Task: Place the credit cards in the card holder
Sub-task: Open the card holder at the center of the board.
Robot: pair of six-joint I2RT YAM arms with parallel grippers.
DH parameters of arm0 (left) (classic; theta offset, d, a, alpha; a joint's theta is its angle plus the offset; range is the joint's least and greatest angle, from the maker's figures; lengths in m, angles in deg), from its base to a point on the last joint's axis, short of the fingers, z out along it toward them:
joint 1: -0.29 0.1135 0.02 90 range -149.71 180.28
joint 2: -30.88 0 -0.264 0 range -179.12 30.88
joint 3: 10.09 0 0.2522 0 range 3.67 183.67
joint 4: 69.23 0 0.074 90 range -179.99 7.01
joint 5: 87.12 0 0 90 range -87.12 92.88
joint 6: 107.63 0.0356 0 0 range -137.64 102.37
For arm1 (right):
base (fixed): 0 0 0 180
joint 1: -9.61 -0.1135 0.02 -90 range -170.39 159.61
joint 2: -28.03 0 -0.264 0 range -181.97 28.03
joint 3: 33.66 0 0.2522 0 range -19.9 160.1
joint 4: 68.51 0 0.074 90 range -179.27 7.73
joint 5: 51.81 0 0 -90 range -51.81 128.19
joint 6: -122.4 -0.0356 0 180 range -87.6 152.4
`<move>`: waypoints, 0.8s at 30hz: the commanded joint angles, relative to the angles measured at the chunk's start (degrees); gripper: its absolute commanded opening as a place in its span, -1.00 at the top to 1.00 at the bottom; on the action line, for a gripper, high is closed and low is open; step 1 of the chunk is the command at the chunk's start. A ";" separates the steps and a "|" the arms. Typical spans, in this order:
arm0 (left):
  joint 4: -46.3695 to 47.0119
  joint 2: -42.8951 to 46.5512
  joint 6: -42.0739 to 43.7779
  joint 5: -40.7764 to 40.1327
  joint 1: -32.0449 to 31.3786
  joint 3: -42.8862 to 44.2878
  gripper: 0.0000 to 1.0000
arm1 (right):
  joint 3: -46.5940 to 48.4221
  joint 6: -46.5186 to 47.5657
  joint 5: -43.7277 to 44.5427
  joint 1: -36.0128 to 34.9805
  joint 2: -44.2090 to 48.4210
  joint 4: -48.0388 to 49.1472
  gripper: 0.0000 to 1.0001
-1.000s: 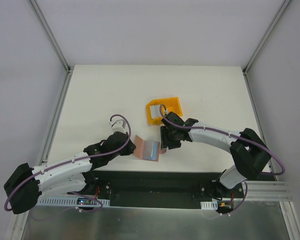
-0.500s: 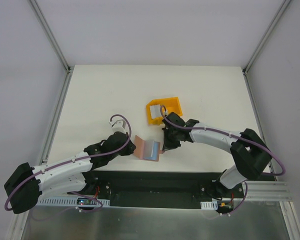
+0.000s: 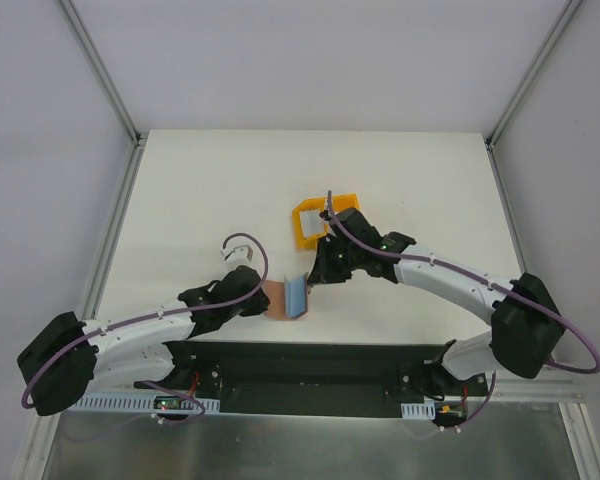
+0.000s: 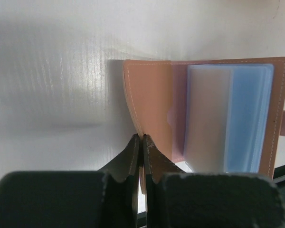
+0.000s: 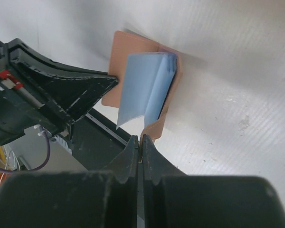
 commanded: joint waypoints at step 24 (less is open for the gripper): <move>7.34 5.72 0.97 4.51 0.42 -3.79 0.51 | 2.83 1.42 -2.37 0.04 -3.65 -0.20 1.00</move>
